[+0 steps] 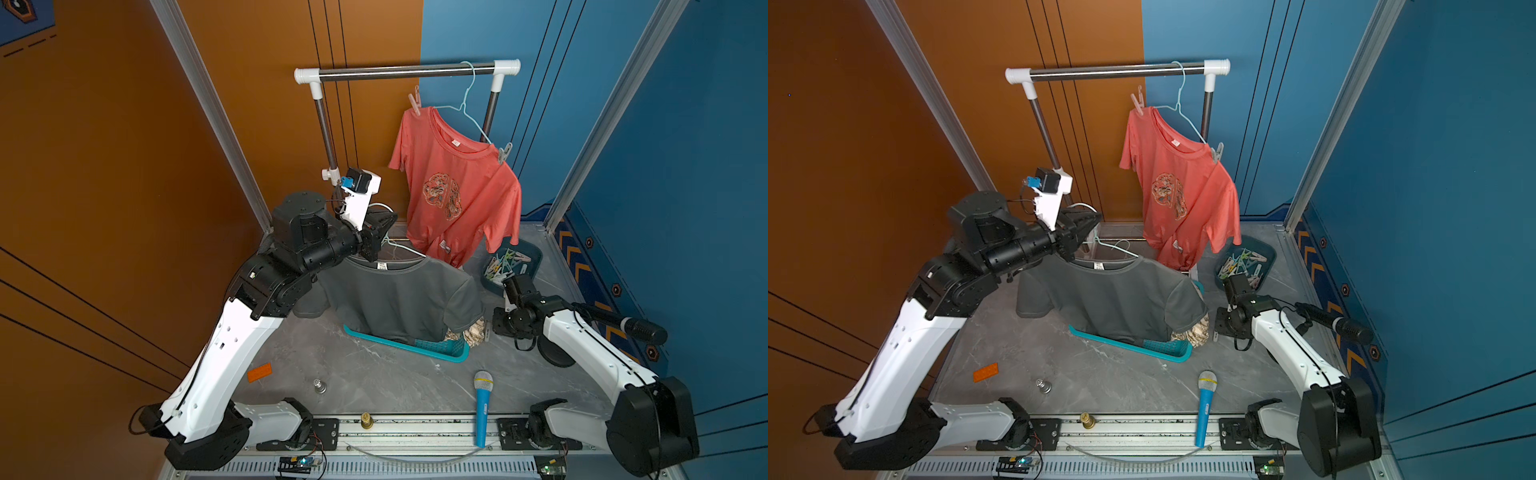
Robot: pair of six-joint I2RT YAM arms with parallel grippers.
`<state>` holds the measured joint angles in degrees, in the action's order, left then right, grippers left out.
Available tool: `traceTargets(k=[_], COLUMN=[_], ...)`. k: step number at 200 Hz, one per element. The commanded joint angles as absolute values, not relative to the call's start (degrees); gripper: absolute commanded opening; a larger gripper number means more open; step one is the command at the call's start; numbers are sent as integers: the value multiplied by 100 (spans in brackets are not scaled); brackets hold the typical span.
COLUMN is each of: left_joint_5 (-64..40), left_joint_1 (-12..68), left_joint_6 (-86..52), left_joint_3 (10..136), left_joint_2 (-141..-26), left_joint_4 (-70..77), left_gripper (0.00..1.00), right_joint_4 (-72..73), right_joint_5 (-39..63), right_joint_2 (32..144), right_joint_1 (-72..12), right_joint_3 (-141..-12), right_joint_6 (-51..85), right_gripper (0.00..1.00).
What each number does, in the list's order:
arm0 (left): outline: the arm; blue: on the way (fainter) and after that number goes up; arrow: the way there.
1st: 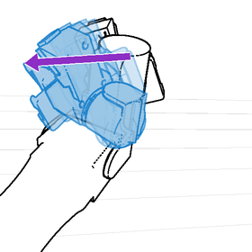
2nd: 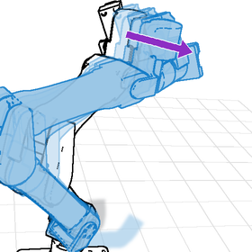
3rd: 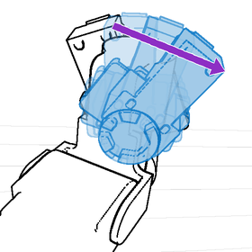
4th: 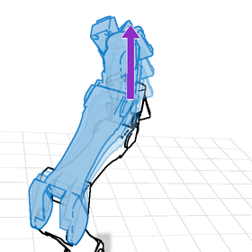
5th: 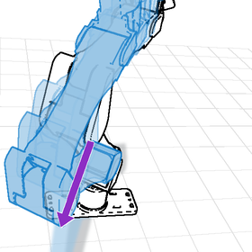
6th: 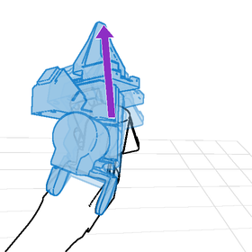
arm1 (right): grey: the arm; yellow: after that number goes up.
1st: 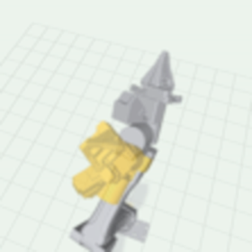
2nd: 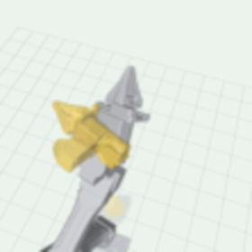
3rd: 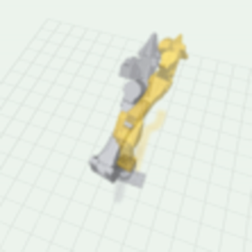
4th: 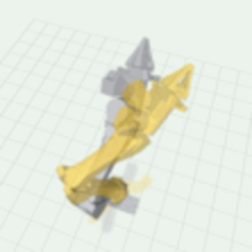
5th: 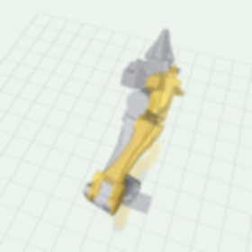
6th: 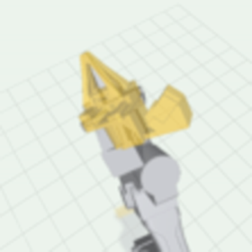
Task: Use clothespins to secure the t-shirt on both sides of the hanger
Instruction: Adjust the clothespin at the center of the board.
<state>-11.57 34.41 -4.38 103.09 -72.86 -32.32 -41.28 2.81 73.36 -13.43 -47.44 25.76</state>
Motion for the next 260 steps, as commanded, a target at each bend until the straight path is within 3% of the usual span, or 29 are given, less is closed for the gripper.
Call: traceTargets(k=[1, 81, 140, 176, 194, 236, 260], left_joint_5=[-1251, -1235, -1348, -1389, -1423, -1441, -1451], left_joint_1=[3366, 3253, 3147, 3090, 3068, 3025, 2997], left_joint_6=[-513, -551, -626, -676, -719, -767, -784], left_joint_3=[10283, 10143, 10116, 10116, 10099, 10072, 10047], left_joint_2=[-7183, -7169, -7198, -7251, -7264, -7222, -7182], left_joint_4=[-2907, -2944, -2866, -2831, -2788, -2804, -2803], left_gripper=[12, 12, 13, 13, 13, 13, 13], right_joint_4=[-3541, -3118, -3355, -3403, -3219, -2917, -2784], right_joint_5=[367, 174, 136, 190, 365, 547, 703], right_joint_2=[7748, 8918, 8553, 8064, 8045, 8740, 9163], right_joint_1=[-1322, -1327, -1225, -956, -755, -710, -795], right_joint_3=[-4719, -4970, -4860, -4843, -4875, -5359, -5739], right_joint_6=[2751, 2676, 2624, 2608, 2673, 2707, 2732], right_gripper=[30, 22, 23, 31, 26, 0, 0])
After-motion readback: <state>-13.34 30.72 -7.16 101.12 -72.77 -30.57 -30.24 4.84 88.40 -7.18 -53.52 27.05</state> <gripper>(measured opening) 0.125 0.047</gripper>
